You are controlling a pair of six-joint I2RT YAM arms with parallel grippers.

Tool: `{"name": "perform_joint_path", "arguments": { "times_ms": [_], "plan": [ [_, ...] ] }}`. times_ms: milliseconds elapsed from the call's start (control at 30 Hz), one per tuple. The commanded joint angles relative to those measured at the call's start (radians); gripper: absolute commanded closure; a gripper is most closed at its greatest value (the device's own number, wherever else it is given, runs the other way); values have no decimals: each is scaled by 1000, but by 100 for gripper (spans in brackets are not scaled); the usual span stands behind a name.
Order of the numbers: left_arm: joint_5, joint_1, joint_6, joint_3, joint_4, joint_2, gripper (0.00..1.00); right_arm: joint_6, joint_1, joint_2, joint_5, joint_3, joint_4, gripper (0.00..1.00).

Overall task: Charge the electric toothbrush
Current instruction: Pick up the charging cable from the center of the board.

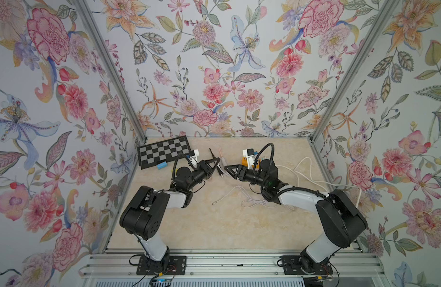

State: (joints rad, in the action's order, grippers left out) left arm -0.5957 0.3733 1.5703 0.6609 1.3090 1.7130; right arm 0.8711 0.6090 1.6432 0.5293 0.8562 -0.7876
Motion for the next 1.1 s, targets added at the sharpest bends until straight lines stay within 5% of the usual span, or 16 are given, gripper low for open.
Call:
{"name": "perform_joint_path", "arguments": {
  "times_ms": [0,267,500,767,867,1000,1067],
  "plan": [
    [-1,8,44,-6,105,-28,100,76,9,32,59,29,-158,41],
    [-9,37,51,15,116,-41,100,101,18,113,106,84,-196,46],
    [14,52,57,11,137,-50,100,153,21,144,117,92,-287,80],
    [24,70,74,15,168,-49,100,160,33,151,117,108,-291,83],
    [22,78,63,17,157,-53,100,157,32,147,111,108,-284,95],
    [58,79,-63,16,-5,-124,100,136,22,120,99,97,-246,100],
    [125,79,-214,22,-220,-218,82,100,12,88,92,83,-202,100]
  ]
}}
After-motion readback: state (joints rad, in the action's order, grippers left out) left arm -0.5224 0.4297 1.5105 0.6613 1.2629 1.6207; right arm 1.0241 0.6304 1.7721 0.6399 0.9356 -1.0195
